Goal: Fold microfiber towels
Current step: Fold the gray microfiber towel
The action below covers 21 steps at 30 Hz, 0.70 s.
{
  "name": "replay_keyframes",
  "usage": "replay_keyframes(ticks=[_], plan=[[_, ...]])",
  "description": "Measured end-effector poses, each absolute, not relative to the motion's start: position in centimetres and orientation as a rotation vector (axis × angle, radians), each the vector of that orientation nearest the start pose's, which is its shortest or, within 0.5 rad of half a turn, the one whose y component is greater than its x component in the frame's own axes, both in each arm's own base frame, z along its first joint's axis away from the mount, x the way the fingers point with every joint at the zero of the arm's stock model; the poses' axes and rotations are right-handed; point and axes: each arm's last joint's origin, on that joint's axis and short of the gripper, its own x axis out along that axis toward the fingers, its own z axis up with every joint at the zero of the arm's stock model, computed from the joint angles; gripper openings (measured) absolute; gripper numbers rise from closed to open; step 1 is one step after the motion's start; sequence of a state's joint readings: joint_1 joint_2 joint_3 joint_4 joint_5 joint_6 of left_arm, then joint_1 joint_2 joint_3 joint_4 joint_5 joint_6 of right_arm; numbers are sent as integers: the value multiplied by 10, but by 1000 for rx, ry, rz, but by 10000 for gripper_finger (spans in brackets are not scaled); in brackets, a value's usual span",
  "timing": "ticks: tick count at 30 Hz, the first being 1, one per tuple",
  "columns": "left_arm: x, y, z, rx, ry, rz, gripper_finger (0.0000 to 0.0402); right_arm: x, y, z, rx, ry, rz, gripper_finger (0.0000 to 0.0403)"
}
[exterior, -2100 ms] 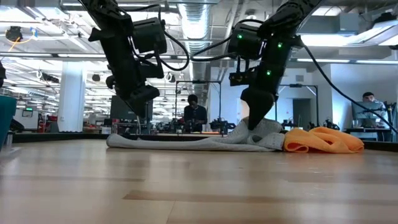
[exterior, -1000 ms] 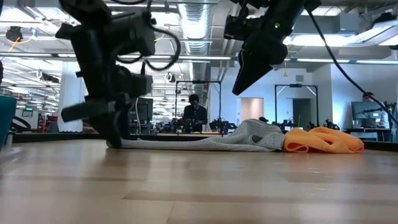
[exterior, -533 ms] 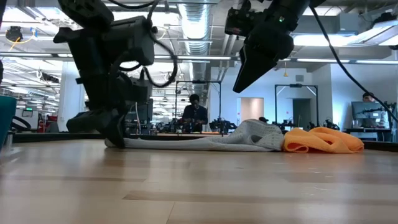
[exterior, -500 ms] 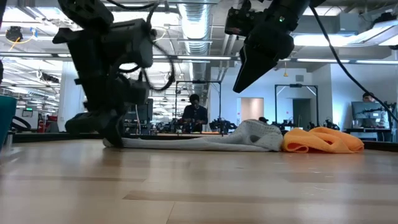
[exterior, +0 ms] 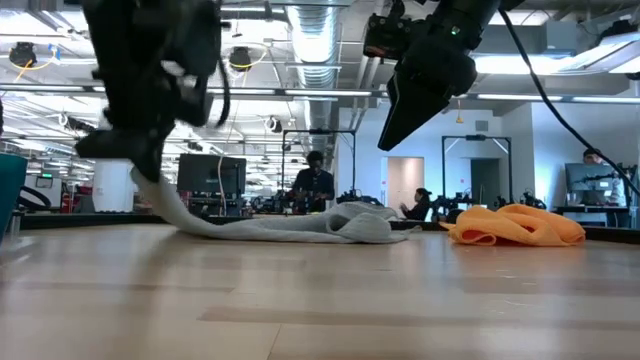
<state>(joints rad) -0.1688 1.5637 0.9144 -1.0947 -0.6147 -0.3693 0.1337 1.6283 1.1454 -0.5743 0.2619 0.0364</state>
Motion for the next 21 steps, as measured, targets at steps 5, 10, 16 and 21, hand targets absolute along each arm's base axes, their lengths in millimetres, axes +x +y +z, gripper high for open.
replay_keyframes(ticks=[5,10,16,21], plan=[[246,-24,199,423,1405,516,1,325,36,223,-175,1035,-136,230],[278,-21,208,488,1245,426,0,325,36,223,-175,1035,-136,230],[322,-12,206,542,1037,315,0,323,36,222,-155,1060,-151,230],[350,-5,200,598,982,260,0,318,35,219,-130,1111,-174,230]])
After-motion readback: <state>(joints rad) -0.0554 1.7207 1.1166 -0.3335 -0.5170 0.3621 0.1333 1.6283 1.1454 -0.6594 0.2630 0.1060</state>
